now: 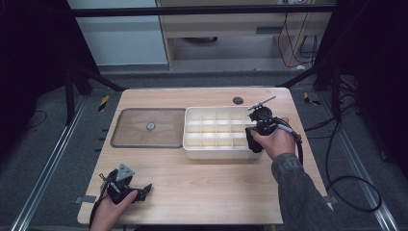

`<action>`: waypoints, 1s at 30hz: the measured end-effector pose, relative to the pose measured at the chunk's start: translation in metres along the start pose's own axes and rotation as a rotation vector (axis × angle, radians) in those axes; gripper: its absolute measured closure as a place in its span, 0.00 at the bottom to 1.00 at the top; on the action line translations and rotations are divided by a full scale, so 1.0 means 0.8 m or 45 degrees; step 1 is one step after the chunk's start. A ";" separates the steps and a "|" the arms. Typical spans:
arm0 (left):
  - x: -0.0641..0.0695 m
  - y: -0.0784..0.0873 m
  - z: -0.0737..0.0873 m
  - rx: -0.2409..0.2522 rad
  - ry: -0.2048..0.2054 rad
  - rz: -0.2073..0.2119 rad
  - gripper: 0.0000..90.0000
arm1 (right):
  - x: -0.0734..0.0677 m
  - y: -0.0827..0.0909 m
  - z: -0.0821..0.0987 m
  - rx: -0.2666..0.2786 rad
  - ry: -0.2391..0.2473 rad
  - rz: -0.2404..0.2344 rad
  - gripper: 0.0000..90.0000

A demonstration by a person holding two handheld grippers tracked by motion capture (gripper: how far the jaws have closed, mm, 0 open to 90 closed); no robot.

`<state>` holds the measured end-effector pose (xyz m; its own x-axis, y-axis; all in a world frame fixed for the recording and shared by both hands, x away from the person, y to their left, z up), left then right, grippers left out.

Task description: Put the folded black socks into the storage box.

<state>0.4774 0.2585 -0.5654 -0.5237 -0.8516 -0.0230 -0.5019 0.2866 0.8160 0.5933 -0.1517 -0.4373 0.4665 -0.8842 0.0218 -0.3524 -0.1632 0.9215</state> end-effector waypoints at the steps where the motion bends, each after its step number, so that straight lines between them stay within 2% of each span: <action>1: 0.000 0.000 0.000 0.000 0.000 0.000 0.00 | 0.001 -0.001 0.000 -0.005 -0.001 0.005 1.00; 15: 0.000 0.000 0.000 -0.001 -0.001 0.000 0.00 | 0.015 -0.014 0.004 -0.026 -0.038 0.012 1.00; 30: 0.000 0.000 0.000 0.000 -0.001 0.001 0.00 | 0.021 -0.020 0.005 -0.034 -0.033 0.031 1.00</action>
<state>0.4773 0.2584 -0.5654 -0.5245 -0.8511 -0.0229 -0.5017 0.2872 0.8159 0.6032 -0.1655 -0.4529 0.4366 -0.8990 0.0342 -0.3412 -0.1303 0.9309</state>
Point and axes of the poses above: each handheld gripper's, and its own axes: y roughly backward along the jaws, z roughly out of its underside, x roughly to its right, the point moved 8 cm from there along -y, roughly forward along the jaws, and after that the axes turned 10 degrees about -x, right-handed, at the moved point
